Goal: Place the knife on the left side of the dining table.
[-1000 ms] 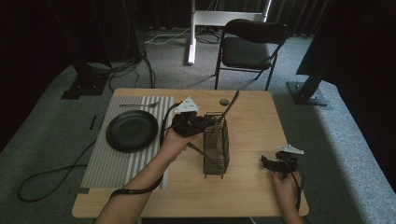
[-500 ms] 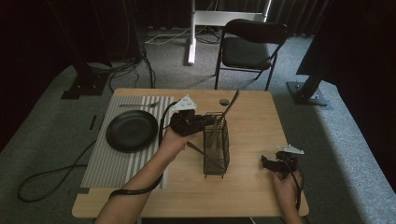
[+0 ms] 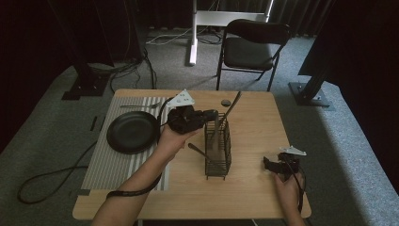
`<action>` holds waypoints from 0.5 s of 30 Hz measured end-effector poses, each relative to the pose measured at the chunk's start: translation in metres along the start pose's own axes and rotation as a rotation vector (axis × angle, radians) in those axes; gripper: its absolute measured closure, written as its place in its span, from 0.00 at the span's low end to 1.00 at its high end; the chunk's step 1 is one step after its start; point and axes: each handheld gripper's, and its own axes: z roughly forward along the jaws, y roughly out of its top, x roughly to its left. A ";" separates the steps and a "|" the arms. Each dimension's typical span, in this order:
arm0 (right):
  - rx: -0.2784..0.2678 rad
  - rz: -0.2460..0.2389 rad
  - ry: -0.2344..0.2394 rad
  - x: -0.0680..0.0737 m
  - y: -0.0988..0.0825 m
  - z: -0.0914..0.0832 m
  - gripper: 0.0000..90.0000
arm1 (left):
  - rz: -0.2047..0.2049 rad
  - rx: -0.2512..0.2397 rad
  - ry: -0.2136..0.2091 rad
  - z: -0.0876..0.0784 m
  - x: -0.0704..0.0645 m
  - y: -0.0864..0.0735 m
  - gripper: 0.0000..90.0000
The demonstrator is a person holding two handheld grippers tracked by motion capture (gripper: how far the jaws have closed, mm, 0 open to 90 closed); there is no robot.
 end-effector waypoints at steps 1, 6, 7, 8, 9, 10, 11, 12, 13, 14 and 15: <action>0.001 0.002 -0.001 0.000 0.000 0.000 0.13 | 0.000 -0.003 0.003 -0.002 -0.001 0.002 0.93; 0.001 0.000 -0.001 0.000 0.000 0.000 0.13 | 0.010 -0.025 -0.004 -0.011 -0.005 0.015 0.93; 0.001 -0.001 0.000 0.000 0.000 0.000 0.13 | 0.015 -0.026 -0.009 -0.012 -0.005 0.016 0.93; 0.001 -0.001 0.000 0.000 0.000 0.000 0.13 | 0.015 -0.026 -0.009 -0.012 -0.005 0.016 0.93; 0.001 -0.001 0.000 0.000 0.000 0.000 0.13 | 0.019 -0.037 -0.004 -0.016 -0.007 0.020 0.93; 0.001 -0.001 0.000 0.000 0.000 0.000 0.13 | 0.027 -0.037 -0.008 -0.018 -0.007 0.023 0.93; 0.001 -0.001 0.000 0.000 0.000 0.000 0.13 | 0.020 -0.050 -0.002 -0.022 -0.007 0.026 0.93; 0.001 -0.001 0.000 0.000 0.000 0.000 0.13 | 0.025 -0.056 -0.007 -0.025 -0.007 0.029 0.93; 0.001 -0.001 0.000 0.000 0.000 0.000 0.13 | 0.016 -0.075 0.003 -0.028 -0.007 0.032 0.93; 0.001 -0.001 0.000 0.000 0.000 0.000 0.13 | 0.023 -0.074 0.003 -0.030 -0.007 0.034 0.93; 0.001 -0.001 0.000 0.000 0.000 0.000 0.13 | 0.023 -0.074 0.003 -0.030 -0.007 0.034 0.93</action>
